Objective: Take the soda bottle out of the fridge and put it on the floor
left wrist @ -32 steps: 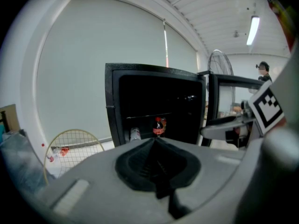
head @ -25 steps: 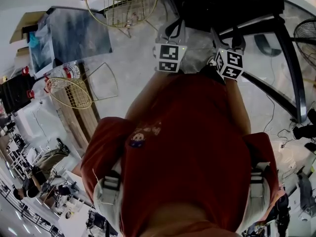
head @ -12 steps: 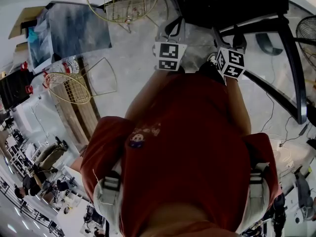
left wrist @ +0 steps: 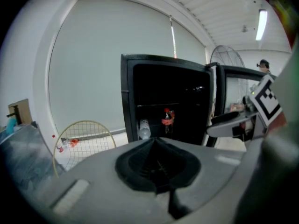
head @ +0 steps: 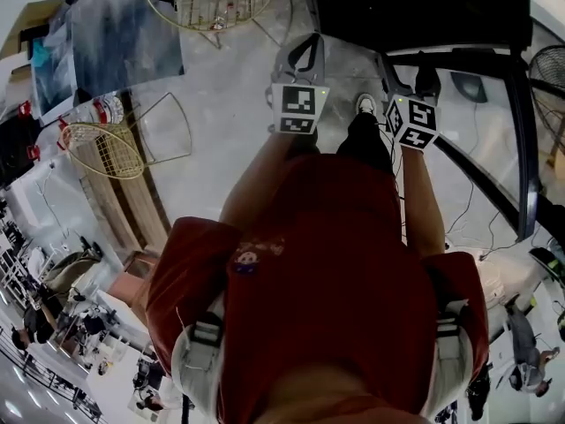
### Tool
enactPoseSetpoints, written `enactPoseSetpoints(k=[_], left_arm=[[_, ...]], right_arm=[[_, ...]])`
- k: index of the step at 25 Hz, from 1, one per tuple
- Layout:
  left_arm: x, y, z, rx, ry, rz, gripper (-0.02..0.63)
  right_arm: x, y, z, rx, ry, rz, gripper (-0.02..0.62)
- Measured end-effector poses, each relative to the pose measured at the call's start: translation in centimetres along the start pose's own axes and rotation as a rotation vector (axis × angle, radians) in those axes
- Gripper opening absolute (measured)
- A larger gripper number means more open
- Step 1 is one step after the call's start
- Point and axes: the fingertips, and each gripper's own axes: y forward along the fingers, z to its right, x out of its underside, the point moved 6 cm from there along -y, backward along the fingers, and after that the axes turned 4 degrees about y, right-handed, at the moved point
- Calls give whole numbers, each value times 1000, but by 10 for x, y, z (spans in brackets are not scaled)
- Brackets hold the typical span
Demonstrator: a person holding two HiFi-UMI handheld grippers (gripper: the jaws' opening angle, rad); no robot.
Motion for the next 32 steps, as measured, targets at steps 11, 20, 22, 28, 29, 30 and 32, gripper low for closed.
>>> enactPoseSetpoints(k=[11, 20, 22, 28, 29, 30, 32], left_arm=[[25, 16, 19, -190, -101, -57, 0], [81, 18, 3, -190, -153, -26, 0], [100, 16, 7, -168, -138, -30, 0], [159, 17, 25, -132, -160, -47, 0], [169, 20, 27, -130, -165, -53, 0], [178, 22, 28, -128, -169, -58, 0], [196, 29, 30, -122, -168, -64, 0]], right_arm=[[14, 28, 12, -192, -58, -27, 348], [34, 43, 10, -66, -54, 35, 347], [51, 43, 6, -21, -44, 47, 347], [99, 44, -2, 21, -41, 61, 347], [107, 47, -3, 25, -42, 58, 347], [115, 50, -3, 27, -43, 53, 347], [131, 56, -2, 31, -40, 44, 347]])
